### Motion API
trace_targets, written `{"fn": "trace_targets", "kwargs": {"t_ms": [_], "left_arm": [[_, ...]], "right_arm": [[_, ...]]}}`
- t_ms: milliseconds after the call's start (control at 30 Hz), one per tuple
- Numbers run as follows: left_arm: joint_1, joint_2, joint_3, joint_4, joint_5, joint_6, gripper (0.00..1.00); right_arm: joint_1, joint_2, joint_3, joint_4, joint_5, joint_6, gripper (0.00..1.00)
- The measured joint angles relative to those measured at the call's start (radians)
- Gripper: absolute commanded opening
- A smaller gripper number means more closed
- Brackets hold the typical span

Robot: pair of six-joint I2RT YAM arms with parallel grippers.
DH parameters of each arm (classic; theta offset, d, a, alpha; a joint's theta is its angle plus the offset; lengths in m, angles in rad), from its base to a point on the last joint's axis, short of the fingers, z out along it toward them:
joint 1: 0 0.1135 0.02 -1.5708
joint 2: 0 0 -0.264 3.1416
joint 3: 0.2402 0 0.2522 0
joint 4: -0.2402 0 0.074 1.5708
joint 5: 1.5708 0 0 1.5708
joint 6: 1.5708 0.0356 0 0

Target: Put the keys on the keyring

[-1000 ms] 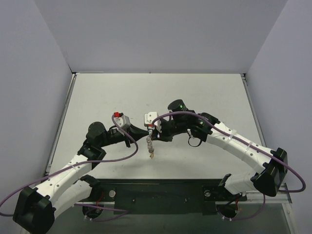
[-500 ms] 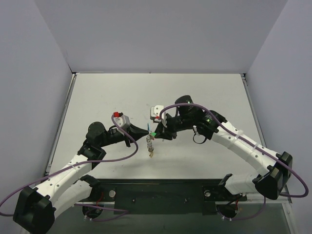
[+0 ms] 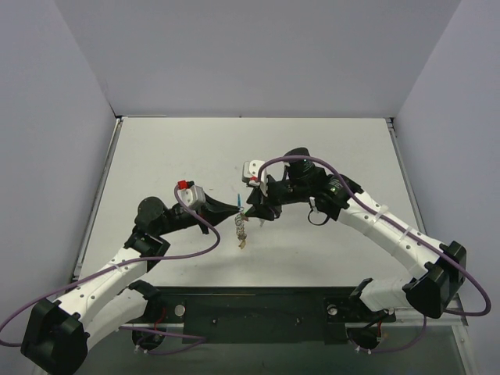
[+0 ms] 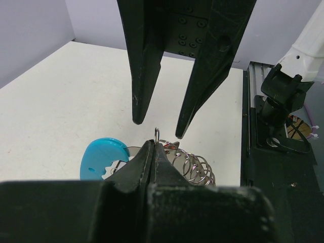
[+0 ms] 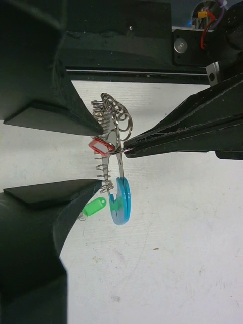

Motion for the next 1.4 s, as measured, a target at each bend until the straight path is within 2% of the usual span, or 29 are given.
{"fn": "trace_targets", "kwargs": {"t_ms": [200,333,433,800,867,900,1167,1400], "left_arm": [[0.000,0.000,0.000,0.005,0.004,-0.002,0.00],[0.000,0.000,0.000,0.006,0.008,-0.003,0.00],[0.000,0.000,0.000,0.006,0.011,-0.008,0.00],[0.000,0.000,0.000,0.006,0.016,-0.010,0.00],[0.000,0.000,0.000,0.005,0.016,-0.010,0.04],[-0.002,0.002,0.000,0.005,0.018,-0.010,0.09],[-0.023,0.009,0.018,-0.026,0.027,0.019,0.32],[-0.027,-0.028,0.018,-0.077,-0.010,0.048,0.37]], "right_arm": [[0.019,0.018,0.000,0.022,-0.021,0.010,0.23],[0.026,0.018,0.000,0.029,-0.029,0.010,0.12],[0.026,0.018,0.000,0.034,-0.029,0.011,0.00],[0.026,0.018,0.000,0.034,-0.029,0.011,0.00],[0.026,0.018,0.004,0.023,-0.030,0.003,0.00],[0.026,0.019,0.012,0.005,-0.031,-0.010,0.00],[0.032,0.047,0.158,-0.260,-0.002,-0.167,0.00],[0.032,0.149,0.401,-0.617,0.071,-0.345,0.00]]}}
